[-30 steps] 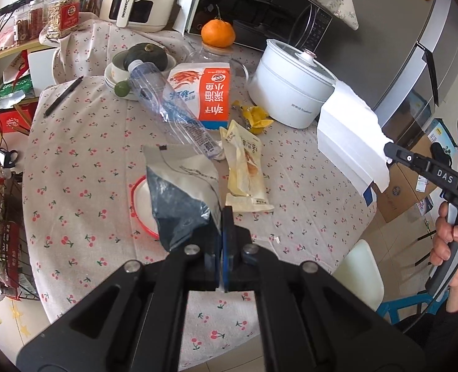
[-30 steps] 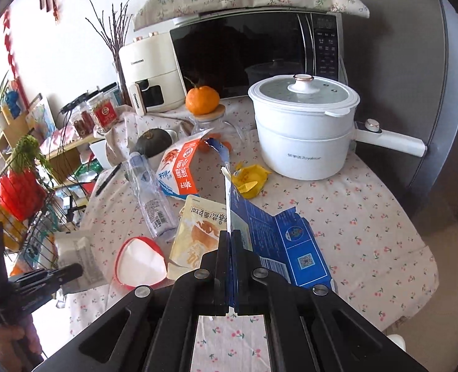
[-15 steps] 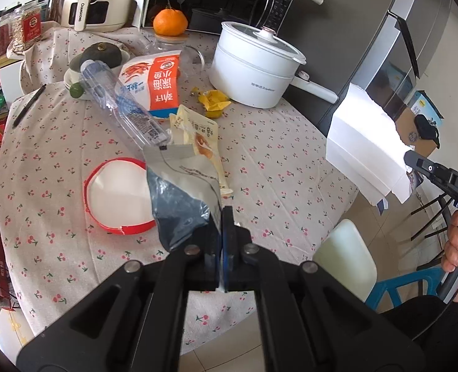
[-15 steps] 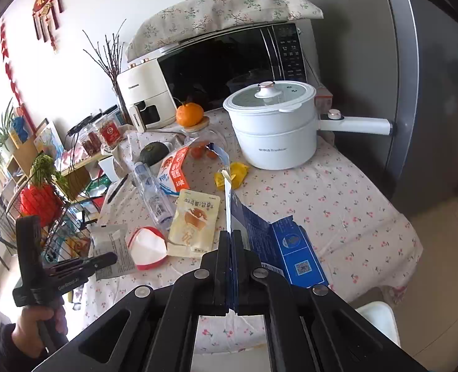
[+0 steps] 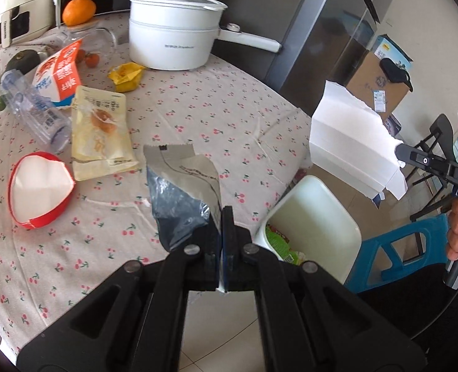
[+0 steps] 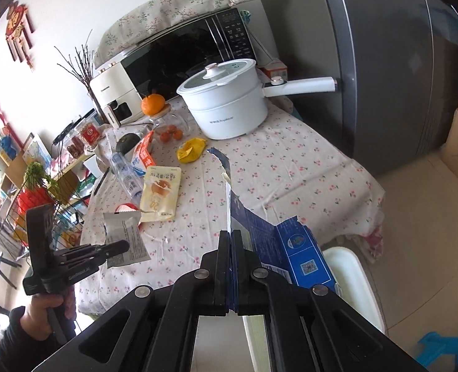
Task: Collect trash
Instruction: 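Carry both items to the white bin and open the right tool to drop the carton, then open the left tool over the white bin to drop the wrapper, then move the left tool to the red-rimmed paper lid while the right tool approaches the cream pastry bag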
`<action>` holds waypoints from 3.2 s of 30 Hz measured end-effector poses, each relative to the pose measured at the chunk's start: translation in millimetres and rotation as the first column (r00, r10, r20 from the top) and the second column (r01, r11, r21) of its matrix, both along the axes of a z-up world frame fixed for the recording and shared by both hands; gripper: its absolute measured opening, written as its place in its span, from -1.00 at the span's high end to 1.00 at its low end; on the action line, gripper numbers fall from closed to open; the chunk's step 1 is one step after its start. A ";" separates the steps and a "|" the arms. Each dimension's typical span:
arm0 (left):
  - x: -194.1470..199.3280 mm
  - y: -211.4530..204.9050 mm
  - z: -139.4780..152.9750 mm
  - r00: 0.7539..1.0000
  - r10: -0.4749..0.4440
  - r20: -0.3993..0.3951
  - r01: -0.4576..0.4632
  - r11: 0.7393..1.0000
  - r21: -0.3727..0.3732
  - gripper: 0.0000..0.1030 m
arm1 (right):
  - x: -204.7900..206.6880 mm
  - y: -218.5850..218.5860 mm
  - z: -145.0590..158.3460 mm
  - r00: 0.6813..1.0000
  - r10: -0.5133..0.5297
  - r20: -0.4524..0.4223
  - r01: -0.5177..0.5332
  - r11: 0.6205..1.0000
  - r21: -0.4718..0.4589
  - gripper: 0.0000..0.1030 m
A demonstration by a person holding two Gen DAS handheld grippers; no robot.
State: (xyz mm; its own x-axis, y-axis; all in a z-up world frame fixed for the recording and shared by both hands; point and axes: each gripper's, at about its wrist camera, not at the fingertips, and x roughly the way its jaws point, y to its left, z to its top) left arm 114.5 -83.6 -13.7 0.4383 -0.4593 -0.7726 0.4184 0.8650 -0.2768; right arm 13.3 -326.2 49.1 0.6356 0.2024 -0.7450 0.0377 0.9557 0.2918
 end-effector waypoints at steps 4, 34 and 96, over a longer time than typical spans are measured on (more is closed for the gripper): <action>-9.2 -38.1 -7.2 0.996 -0.088 0.005 0.087 0.996 0.034 0.98 | -18.4 -21.6 -16.4 0.998 -0.026 -0.054 0.028 0.999 0.026 0.98; -29.9 -169.3 -66.4 0.927 -0.361 -0.103 0.365 0.931 0.027 0.81 | -27.0 -84.2 -57.1 0.952 -0.246 -0.180 0.223 0.965 -0.141 -0.35; 78.8 142.1 -85.7 0.966 0.217 0.138 -0.254 0.711 0.656 -0.86 | 105.2 88.2 -85.1 0.964 -0.005 -0.267 -0.032 0.990 -0.136 -0.63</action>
